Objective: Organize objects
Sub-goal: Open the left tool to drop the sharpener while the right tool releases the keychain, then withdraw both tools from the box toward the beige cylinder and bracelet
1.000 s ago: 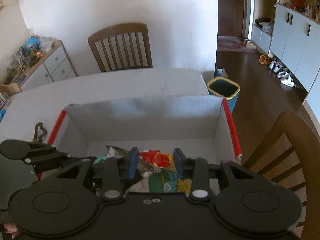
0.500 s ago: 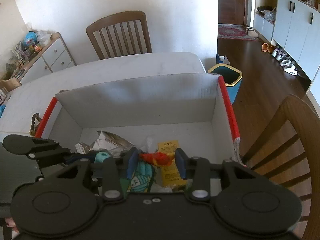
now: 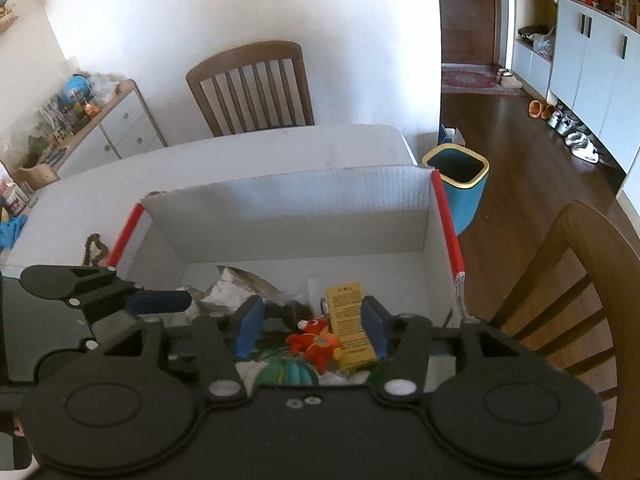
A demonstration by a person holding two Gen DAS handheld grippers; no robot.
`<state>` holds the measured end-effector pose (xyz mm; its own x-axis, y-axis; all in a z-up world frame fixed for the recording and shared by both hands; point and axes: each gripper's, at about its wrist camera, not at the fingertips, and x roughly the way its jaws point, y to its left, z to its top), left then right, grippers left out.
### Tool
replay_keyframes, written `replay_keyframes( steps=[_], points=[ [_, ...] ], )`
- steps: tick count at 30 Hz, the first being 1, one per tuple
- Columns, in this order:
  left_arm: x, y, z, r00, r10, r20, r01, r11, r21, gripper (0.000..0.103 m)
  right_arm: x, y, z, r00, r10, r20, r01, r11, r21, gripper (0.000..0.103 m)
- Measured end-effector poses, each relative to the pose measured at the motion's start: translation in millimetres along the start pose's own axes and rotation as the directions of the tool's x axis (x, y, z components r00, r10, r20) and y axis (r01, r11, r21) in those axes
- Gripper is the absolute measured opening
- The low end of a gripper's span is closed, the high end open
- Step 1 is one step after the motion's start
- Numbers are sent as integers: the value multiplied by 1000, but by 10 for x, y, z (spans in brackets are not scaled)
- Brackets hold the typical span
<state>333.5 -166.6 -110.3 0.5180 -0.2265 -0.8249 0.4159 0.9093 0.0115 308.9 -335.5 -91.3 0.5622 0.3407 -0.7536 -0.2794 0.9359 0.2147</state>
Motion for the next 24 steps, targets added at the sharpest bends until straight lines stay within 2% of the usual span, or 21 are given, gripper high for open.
replay_keyframes(
  steps=[2,15,17,21,24],
  points=[
    [-91,0,-14,1000,-9,15,9,1000,-6,60,-89,21,-4,1000,7,20,-7,1000,-1,60],
    [-804,122,-143,989,-24,148,27,999,-17,66,-664,282,-40,990,67,124,-66,998,-12,69],
    [-904,159,-187,987,-21,161,25,999,-25,72,-740,329,-50,988,70,140,-70,998,-9,72],
    [-1116,264,-267,980,-10,197,17,999,-35,75,-892,458,-83,982,72,173,-73,997,-5,78],
    [-1264,361,-347,975,4,222,7,999,-45,82,-973,573,-124,980,68,189,-68,998,-5,83]
  ],
)
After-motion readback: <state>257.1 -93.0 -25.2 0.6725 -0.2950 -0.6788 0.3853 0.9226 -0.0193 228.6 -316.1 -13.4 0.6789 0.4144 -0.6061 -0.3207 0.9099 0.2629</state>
